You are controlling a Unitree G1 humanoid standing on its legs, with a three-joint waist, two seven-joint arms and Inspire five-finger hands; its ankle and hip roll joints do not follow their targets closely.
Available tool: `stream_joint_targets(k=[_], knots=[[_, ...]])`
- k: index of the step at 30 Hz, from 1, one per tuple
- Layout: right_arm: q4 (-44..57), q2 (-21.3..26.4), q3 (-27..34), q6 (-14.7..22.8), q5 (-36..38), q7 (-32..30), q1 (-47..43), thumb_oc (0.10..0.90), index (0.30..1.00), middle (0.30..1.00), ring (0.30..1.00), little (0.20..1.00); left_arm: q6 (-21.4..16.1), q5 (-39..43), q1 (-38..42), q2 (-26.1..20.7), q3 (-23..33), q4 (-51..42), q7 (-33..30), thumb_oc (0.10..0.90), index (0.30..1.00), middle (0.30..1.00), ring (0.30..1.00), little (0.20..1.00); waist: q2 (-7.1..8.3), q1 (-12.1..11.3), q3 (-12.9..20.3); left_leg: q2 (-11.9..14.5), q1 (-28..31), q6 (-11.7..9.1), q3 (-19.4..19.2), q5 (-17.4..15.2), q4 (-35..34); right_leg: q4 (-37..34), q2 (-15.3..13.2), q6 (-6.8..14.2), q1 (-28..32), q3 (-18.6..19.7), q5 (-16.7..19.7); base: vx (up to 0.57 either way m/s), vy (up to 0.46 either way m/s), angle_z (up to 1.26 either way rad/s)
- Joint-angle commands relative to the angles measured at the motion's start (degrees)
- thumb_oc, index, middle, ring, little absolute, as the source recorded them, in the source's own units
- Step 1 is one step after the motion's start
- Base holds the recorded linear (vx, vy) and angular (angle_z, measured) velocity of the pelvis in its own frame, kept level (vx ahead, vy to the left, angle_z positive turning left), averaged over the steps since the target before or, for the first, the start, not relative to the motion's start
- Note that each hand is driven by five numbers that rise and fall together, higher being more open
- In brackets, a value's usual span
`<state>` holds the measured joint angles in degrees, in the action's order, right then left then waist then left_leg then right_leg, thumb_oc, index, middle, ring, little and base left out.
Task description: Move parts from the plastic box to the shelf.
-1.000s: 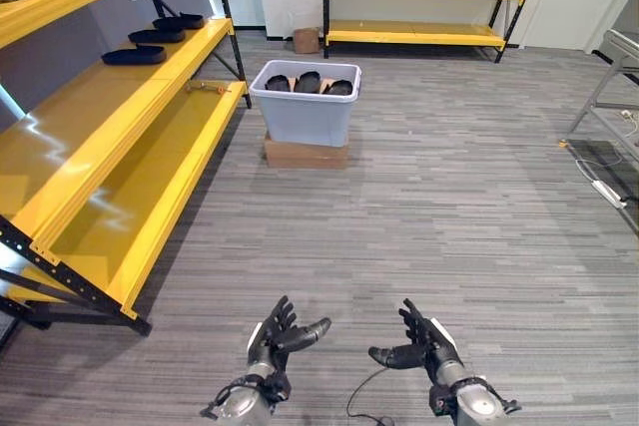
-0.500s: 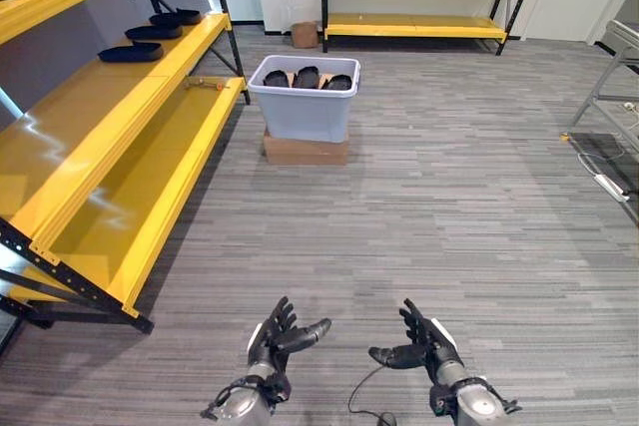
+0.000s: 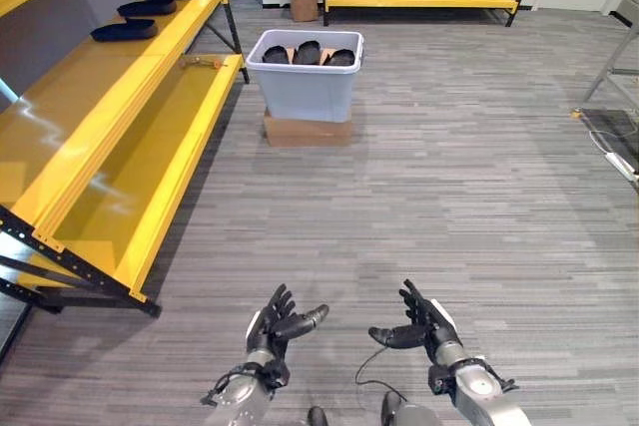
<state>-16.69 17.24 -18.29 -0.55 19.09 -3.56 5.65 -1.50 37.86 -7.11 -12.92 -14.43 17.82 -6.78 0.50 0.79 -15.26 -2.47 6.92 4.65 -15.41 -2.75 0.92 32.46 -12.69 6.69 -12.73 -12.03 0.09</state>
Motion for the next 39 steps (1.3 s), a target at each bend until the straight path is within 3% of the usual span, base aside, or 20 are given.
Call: stream_joint_targets(k=[1,4,6,7,9,18,20,21,22,24,25,27,30,31,32,33,34,36,38,39], knots=[[3.6,-1.4,0.4,5.3,1.9,-0.1,-2.8,0.9,1.0,1.0,1.0,1.0,-5.1,-0.8,2.1,-2.2,0.8,-5.6,1.4,0.9,1.0,1.0,1.0,1.0,0.15,0.2,2.3,2.0,0.1,1.5,1.0,-7.7,3.9,-1.0,-3.2,2.3,-0.6,1.3,11.5,0.09,0.082,0.04],[3.3,-0.6,1.2,5.6,2.8,-0.4,-2.9,0.9,1.0,1.0,1.0,1.0,-5.1,-0.9,2.2,-1.9,0.8,-5.6,1.7,0.9,1.0,1.0,1.0,1.0,0.68,1.9,2.1,0.1,2.5,1.5,1.8,-9.1,2.8,-8.2,0.2,1.8,-4.0,1.9,10.4,0.14,0.035,-0.17],[3.2,-0.5,1.3,5.7,3.0,-0.6,-3.1,0.9,1.0,1.0,1.0,1.0,-5.2,-0.9,2.2,-1.7,0.9,-5.6,1.8,0.9,1.0,1.0,1.0,1.0,0.88,2.2,2.0,-0.5,3.5,1.5,2.1,-9.9,2.4,-12.0,0.4,1.6,-4.3,1.2,10.7,0.19,-0.01,-0.03],[3.3,-0.2,1.8,6.0,3.0,-1.0,-3.3,0.9,1.0,1.0,1.0,1.0,-5.2,-0.8,2.7,-1.2,0.8,-5.1,1.8,0.9,1.0,1.0,1.0,1.0,1.07,3.2,1.8,-1.4,5.8,0.9,2.7,-11.6,1.8,-20.2,0.2,2.0,-4.9,0.5,11.7,0.31,-0.032,0.12],[3.6,-0.1,2.0,5.8,2.6,-1.1,-3.3,0.9,1.0,1.0,1.0,1.0,-5.3,-0.8,2.8,-0.8,0.9,-4.9,1.9,0.9,1.0,1.0,1.0,1.0,1.45,3.8,2.2,-2.0,6.8,0.4,3.1,-12.3,1.8,-23.3,0.2,2.3,-5.2,0.4,12.3,0.28,-0.028,0.17],[4.4,1.1,3.6,6.5,4.0,-0.6,-1.6,0.9,1.0,1.0,1.0,1.0,-5.7,-0.4,3.5,0.4,0.0,-4.4,2.4,0.9,1.0,1.0,1.0,1.0,-0.21,5.1,6.0,0.6,9.7,-1.3,4.6,-14.1,3.0,-20.2,2.8,-0.8,-3.1,-3.3,7.4,0.23,-0.063,0.3],[4.0,1.3,4.5,6.5,4.9,-1.1,-1.0,0.9,1.0,1.0,1.0,1.0,-5.8,-0.1,4.3,0.4,-0.3,-4.0,1.9,0.9,1.0,1.0,1.0,1.0,-0.62,5.8,6.9,2.5,9.6,-3.3,5.1,-12.0,5.4,-19.4,4.5,-2.1,-1.9,-3.6,4.9,0.29,-0.17,0.33],[3.7,1.6,4.9,6.5,5.5,-1.4,-0.7,0.9,1.0,1.0,1.0,1.0,-6.0,0.2,4.2,0.3,-0.2,-4.4,1.4,0.9,1.0,1.0,1.0,1.0,-0.67,5.8,7.2,4.2,7.5,-5.7,4.7,-7.8,12.1,-19.8,5.8,-3.5,0.0,-4.2,3.2,0.21,-0.166,0.33],[3.7,1.5,4.9,6.5,5.5,-1.4,-0.7,0.9,1.0,1.0,1.0,1.0,-6.0,0.2,4.2,0.3,-0.2,-4.4,1.4,0.9,1.0,1.0,1.0,1.0,-0.66,5.8,7.2,4.2,7.5,-5.7,4.7,-7.8,12.0,-19.8,5.8,-3.5,0.0,-4.2,3.3,0.24,-0.217,0.22],[3.6,2.0,5.3,6.6,6.5,-1.5,-0.9,0.9,1.0,1.0,1.0,1.0,-6.2,1.1,3.8,0.0,0.1,-5.0,1.1,0.9,1.0,1.0,1.0,1.0,0.16,4.8,6.7,5.7,2.0,-8.7,5.4,-0.5,25.2,-21.0,7.3,-5.8,3.0,-4.0,1.5,0.16,-0.216,-0.06],[3.6,2.5,5.6,6.7,6.7,-1.8,-1.0,0.9,1.0,1.0,1.0,1.0,-6.4,1.6,3.6,-0.2,0.0,-5.5,0.8,0.9,1.0,1.0,1.0,1.0,1.36,3.3,5.3,4.6,-1.8,-9.9,6.8,2.8,32.4,-21.9,7.2,-6.7,5.4,-3.9,0.9,0.16,-0.207,-0.01],[3.5,2.7,5.9,6.6,6.6,-2.0,-1.1,0.9,1.0,1.0,1.0,1.0,-6.1,1.6,3.6,-0.4,0.2,-5.6,0.6,0.9,1.0,1.0,1.0,1.0,1.94,2.7,4.8,5.1,-3.8,-9.7,6.7,2.9,33.4,-22.5,7.2,-7.1,6.5,-4.2,0.4,0.11,-0.101,-0.14],[3.6,2.7,6.6,6.9,6.7,-3.2,-1.1,0.9,1.0,1.0,1.0,1.0,-5.6,1.5,2.8,-0.8,0.2,-5.7,0.5,0.9,1.0,1.0,1.0,1.0,3.21,0.6,3.7,7.2,-11.8,-6.6,4.5,-1.6,27.3,-24.2,6.4,-6.2,10.1,-4.1,-1.0,0.2,-0.013,-0.07],[3.1,2.6,7.0,7.0,6.3,-3.3,-1.1,0.9,1.0,1.0,1.0,1.0,-5.5,1.4,2.2,-1.0,0.4,-5.7,0.7,0.9,1.0,1.0,1.0,1.0,3.64,0.1,3.9,8.2,-12.7,-5.7,4.1,-2.4,22.7,-24.5,6.6,-6.0,10.9,-3.5,-1.8,0.22,0.032,0.14],[3.0,2.6,6.9,7.0,6.3,-3.3,-1.1,0.9,1.0,1.0,1.0,1.0,-5.5,1.4,2.1,-1.0,0.4,-5.7,0.7,0.9,1.0,1.0,1.0,1.0,3.68,0.0,3.8,8.2,-12.4,-5.7,3.9,-2.5,22.5,-24.5,6.5,-5.9,11.0,-3.4,-1.8,0.29,0.116,-0.04],[2.3,2.2,6.9,7.1,5.7,-3.8,-1.0,0.9,1.0,1.0,1.0,1.0,-5.6,1.2,1.6,-1.2,0.6,-5.8,0.5,0.9,1.0,1.0,1.0,1.0,3.04,-0.9,3.9,11.3,-15.4,-6.4,4.2,1.7,13.7,-25.0,7.2,-5.5,12.7,-3.0,-3.0,0.17,0.087,-0.21],[2.2,2.2,6.9,7.1,5.7,-3.8,-1.0,0.9,1.0,1.0,1.0,1.0,-5.6,1.2,1.5,-1.2,0.6,-5.8,0.5,0.9,1.0,1.0,1.0,1.0,3.15,-1.0,3.7,11.1,-14.7,-6.5,4.1,2.0,13.1,-25.0,7.1,-5.5,13.1,-2.9,-3.1,0.24,0.12,-0.29],[1.9,2.0,6.8,7.1,5.4,-3.8,-1.0,0.9,1.0,1.0,1.0,1.0,-5.4,0.7,1.2,-1.4,1.2,-5.8,0.1,0.9,1.0,1.0,1.0,1.0,2.25,-2.1,3.3,13.5,-16.0,-8.4,5.8,8.1,6.2,-25.7,8.2,-5.3,15.5,-1.8,-4.3,0.24,0.101,-0.34],[1.7,2.1,6.9,6.9,5.4,-3.5,-0.9,0.9,1.0,1.0,1.0,1.0,-5.3,0.9,1.2,-1.5,1.5,-5.8,0.4,0.9,1.0,1.0,1.0,1.0,1.93,-2.4,3.4,14.4,-15.1,-9.2,5.5,9.6,4.2,-25.7,8.4,-5.0,16.5,-1.4,-4.8,0.24,0.106,-0.27],[1.9,1.9,6.9,6.6,5.5,-3.1,-0.6,0.9,1.0,1.0,1.0,1.0,-5.3,1.0,1.0,-1.7,1.9,-6.0,0.6,0.9,1.0,1.0,1.0,1.0,1.82,-2.4,3.7,14.0,-13.5,-8.8,4.9,8.0,3.4,-25.2,8.3,-4.6,16.9,-1.3,-5.5,0.31,0.167,-0.31]])
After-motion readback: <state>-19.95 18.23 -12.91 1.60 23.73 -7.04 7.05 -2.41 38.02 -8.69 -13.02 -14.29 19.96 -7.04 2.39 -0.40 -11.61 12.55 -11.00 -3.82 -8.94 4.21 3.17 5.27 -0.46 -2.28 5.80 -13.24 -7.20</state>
